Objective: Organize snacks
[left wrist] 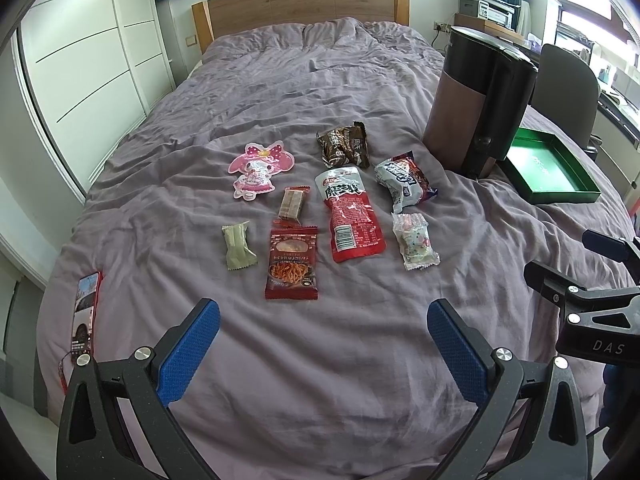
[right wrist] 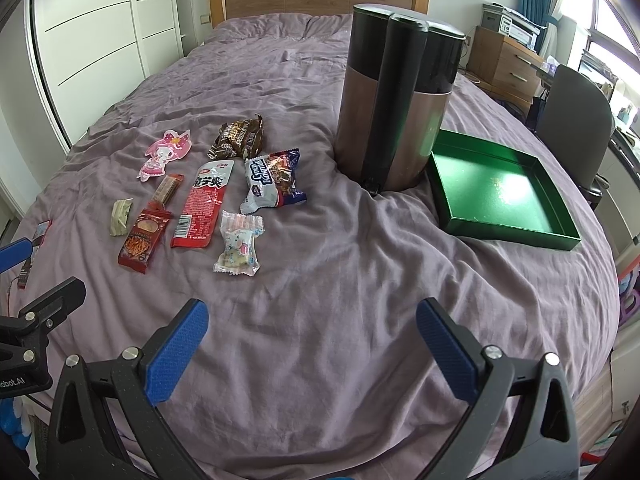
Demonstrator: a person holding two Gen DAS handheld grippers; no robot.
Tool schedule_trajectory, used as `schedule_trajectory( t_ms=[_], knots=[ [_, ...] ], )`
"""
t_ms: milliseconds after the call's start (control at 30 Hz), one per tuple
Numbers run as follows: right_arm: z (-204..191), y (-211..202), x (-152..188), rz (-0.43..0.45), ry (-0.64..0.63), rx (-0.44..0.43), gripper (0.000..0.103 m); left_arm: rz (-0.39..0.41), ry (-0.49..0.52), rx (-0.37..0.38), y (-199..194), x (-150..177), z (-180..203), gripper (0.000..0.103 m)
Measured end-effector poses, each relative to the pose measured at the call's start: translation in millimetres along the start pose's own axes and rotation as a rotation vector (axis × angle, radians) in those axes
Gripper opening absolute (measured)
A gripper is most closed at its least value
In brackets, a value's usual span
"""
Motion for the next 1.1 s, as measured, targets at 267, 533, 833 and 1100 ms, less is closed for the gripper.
schedule_trajectory(
  t_ms=[267,533,833,1100],
  knots=[
    [1.9,1.2,2.1,-0.001,-0.001,0.0,0.103,-0.003,-0.001,0.005,0.4,1.7,1.1,0.102],
    [0.7,0.8,1.0,-0.001,-0.001,0.001,0.103,-0.009,-0.003,0.01,1.4,1.5,1.0,0.102],
    [0.7,0.8,1.0,-0.003,-0.002,0.001,0.103,-0.017,-0.005,0.015,2.0,2.2,0.9,0.102],
    [0.3,1.0,0.5,-0.002,-0.002,0.001,0.103,-0.019,-0.005,0.014,1.8,1.7,0.1,0.102]
  ],
)
Point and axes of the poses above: each gripper's, at about its wrist camera, not at the fingertips, and y roughly the way its jaws point, z to its right, x to its underside, the point moved 8 cm from there along y, roughly the way its jaws point, and after that the axes turned 7 degrees about -y, right-handed, at the moved point
